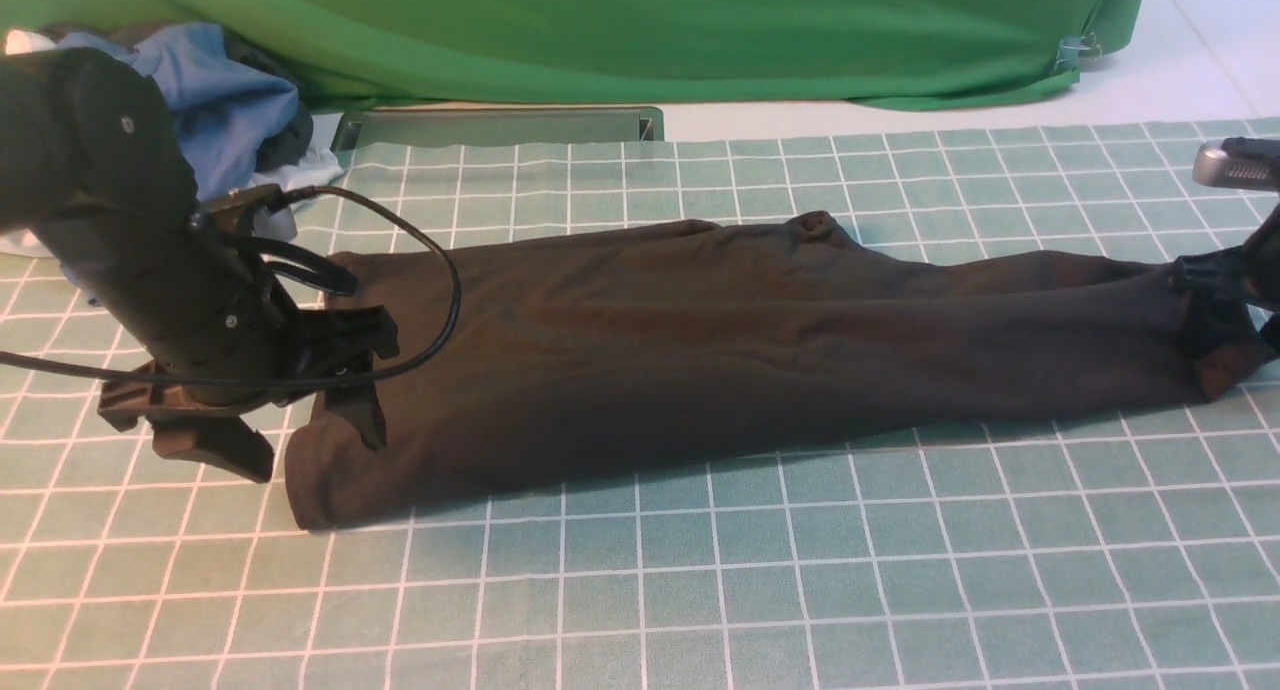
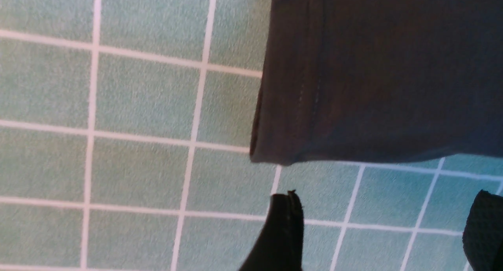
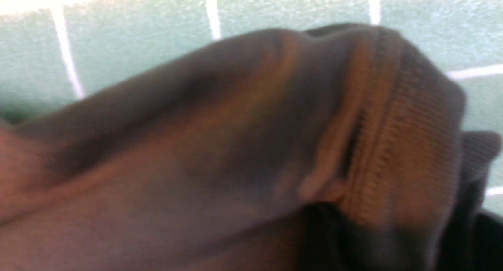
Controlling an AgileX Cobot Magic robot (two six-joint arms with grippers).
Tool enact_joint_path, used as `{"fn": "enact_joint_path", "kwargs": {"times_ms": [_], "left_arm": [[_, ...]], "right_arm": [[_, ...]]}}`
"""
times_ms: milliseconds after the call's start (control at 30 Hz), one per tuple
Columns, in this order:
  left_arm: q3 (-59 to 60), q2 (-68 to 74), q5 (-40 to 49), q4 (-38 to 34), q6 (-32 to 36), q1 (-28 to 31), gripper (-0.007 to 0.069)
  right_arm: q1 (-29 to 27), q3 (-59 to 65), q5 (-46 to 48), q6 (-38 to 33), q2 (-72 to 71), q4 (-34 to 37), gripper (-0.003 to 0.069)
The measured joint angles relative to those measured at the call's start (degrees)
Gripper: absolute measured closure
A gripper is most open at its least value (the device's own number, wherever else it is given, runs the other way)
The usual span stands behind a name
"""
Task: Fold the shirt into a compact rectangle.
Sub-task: 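Pull the folded dark garment lengthwise by its ends to straighten it flat on the table, then fold the right end of the dark garment over onto its left end with the right gripper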
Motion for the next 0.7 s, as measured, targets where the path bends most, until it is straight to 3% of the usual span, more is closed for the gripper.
{"fn": "enact_joint_path", "kwargs": {"times_ms": [33,67,133,200,267,567,700], "left_arm": [[0.0,0.0,-0.1,0.0,0.0,0.0,0.0067],[0.0,0.0,-0.4,-0.4,-0.2,0.0,0.0067],[0.0,0.0,-0.6,-1.2,-0.4,0.0,0.0067],[0.0,0.0,-0.6,-1.7,-0.4,0.0,0.0067],[0.0,0.0,-0.6,-1.8,-0.6,0.0,0.0067],[0.0,0.0,0.2,-7.0,-0.8,0.1,0.0067],[0.0,0.0,0.3,-7.4,0.9,0.1,0.0067]], "right_arm": [[0.0,0.0,0.0,-0.1,0.0,0.0,0.0277],[0.2,-0.1,0.3,-1.3,0.1,1.0,0.0383],[0.5,-0.6,1.3,-3.6,0.3,1.8,0.0522],[0.6,-1.5,2.9,-5.2,0.4,1.4,0.0585],[0.6,-1.9,4.1,-5.3,0.4,0.7,0.0592],[-2.1,-2.1,16.3,5.2,-8.2,-17.8,0.0592],[-2.7,-2.1,18.5,7.6,-13.0,-20.4,0.0592]]}}
